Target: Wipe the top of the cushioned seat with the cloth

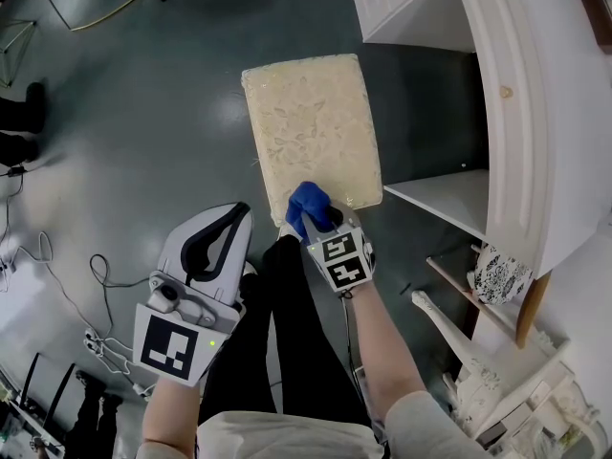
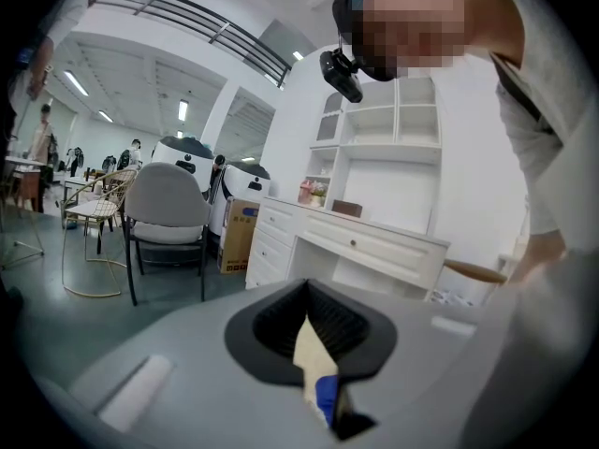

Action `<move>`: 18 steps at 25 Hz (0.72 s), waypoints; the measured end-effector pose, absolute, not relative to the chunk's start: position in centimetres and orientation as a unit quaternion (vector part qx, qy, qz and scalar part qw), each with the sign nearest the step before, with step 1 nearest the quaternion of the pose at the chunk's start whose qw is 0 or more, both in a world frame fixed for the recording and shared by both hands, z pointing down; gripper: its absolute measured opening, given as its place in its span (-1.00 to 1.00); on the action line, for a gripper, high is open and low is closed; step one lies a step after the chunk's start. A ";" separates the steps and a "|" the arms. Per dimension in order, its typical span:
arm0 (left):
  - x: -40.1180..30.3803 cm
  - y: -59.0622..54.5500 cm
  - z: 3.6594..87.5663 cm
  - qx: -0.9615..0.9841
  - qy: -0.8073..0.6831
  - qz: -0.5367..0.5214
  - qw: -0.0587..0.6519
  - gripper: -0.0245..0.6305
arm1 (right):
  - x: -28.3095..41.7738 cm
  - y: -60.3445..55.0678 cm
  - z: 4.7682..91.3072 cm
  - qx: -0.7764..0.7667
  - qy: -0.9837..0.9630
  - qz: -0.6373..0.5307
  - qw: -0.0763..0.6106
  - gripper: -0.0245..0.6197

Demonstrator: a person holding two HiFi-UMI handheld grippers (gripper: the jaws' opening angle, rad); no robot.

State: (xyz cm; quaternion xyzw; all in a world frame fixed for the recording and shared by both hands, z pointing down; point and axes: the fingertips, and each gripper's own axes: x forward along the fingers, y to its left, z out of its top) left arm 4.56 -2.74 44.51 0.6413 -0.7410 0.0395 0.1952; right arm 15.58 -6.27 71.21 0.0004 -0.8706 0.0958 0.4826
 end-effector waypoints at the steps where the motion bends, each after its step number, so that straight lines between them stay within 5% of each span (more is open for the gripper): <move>1: 4.7 -2.9 44.5 0.642 -0.740 0.040 0.196 -0.93 | 15.9 -6.7 71.2 0.003 -0.870 0.096 0.483 -0.59; 18: 5.4 -5.9 44.8 0.654 -0.729 0.043 0.196 -0.93 | 21.5 -13.1 71.6 0.052 -0.860 0.099 0.499 -0.59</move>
